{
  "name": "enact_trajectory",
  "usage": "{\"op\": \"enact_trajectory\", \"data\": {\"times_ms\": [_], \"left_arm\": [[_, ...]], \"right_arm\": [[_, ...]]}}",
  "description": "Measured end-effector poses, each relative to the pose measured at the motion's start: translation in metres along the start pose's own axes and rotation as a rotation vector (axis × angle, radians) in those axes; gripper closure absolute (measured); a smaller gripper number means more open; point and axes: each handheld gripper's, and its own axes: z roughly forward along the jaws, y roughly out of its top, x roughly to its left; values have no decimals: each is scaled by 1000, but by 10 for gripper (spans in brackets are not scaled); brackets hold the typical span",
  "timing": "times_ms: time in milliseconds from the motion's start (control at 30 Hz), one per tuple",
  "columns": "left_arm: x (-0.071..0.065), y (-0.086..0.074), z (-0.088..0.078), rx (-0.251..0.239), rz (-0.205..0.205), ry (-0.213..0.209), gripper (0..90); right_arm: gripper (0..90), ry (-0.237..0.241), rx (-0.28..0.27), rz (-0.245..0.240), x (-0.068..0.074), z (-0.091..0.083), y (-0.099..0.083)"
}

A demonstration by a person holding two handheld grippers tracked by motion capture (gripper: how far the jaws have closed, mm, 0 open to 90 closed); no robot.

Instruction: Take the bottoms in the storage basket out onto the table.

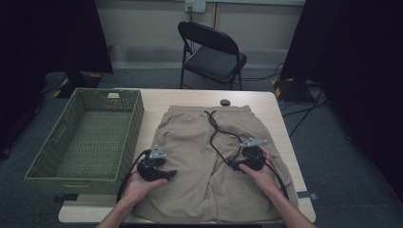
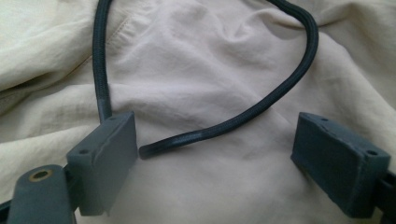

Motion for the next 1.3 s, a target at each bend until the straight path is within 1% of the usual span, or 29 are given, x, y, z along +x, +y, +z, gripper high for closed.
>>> {"op": "enact_trajectory", "data": {"times_ms": [33,67,133,167,233,333,400,433,467,533,600,633,700,733,767,800,833,867,900,933,1000,1067,1233,1267,1300], "left_arm": [[-1,0,0,2,10,6,272],[-3,0,1,0,10,5,271],[-4,1,2,-1,-2,-3,263],[-5,2,2,-2,-2,-6,264],[-6,3,3,-1,11,-6,265],[-9,4,5,-2,10,-21,266],[-11,5,5,-5,6,-35,266],[-11,5,5,-5,6,-35,267],[-14,6,7,-5,11,-41,267],[-15,6,7,-5,22,-45,267],[-17,7,8,-5,21,-56,268],[-17,7,8,-5,21,-56,268],[-19,7,8,-8,6,-71,268],[-20,8,9,-10,4,-81,268],[-21,8,8,-9,14,-83,269],[-23,8,8,-6,6,-94,275],[-23,8,8,-6,6,-94,277],[-25,8,8,-8,-1,-109,277],[-26,8,9,-8,0,-115,280],[-29,8,9,-7,8,-123,285],[-33,9,9,-2,14,-142,285],[-35,9,9,-3,15,-149,293],[-45,11,11,7,25,-198,304],[-45,12,10,12,28,-216,317],[-45,12,9,24,24,-237,351]], "right_arm": [[131,0,-8,-1,-2,0,-1],[131,2,-14,-3,-3,0,-2],[131,9,-22,-6,-5,0,-3],[131,12,-27,-12,-7,0,-3],[131,13,-36,-12,-9,0,-4],[131,21,-36,-22,-15,0,-5],[131,19,-35,-17,-20,0,-5],[131,19,-35,-17,-20,0,-5],[131,21,-36,-20,-24,0,-5],[132,22,-36,-22,-29,1,-4],[132,19,-36,-16,-34,1,-4],[132,19,-36,-16,-34,1,-4],[132,22,-36,-20,-37,1,-4],[132,27,-37,-26,-40,0,-5],[132,30,-37,-29,-41,0,-5],[132,32,-37,-30,-43,0,-5],[132,32,-37,-30,-43,0,-5],[132,34,-37,-31,-45,-1,-6],[132,38,-37,-35,-47,-2,-6],[132,43,-36,-40,-50,-3,-8],[132,47,-36,-45,-52,-4,-9],[132,50,-35,-50,-55,-6,-10],[132,46,-36,-46,-62,-9,-14],[132,44,-35,-44,-63,-10,-15],[132,42,-33,-43,-64,-11,-15]]}}
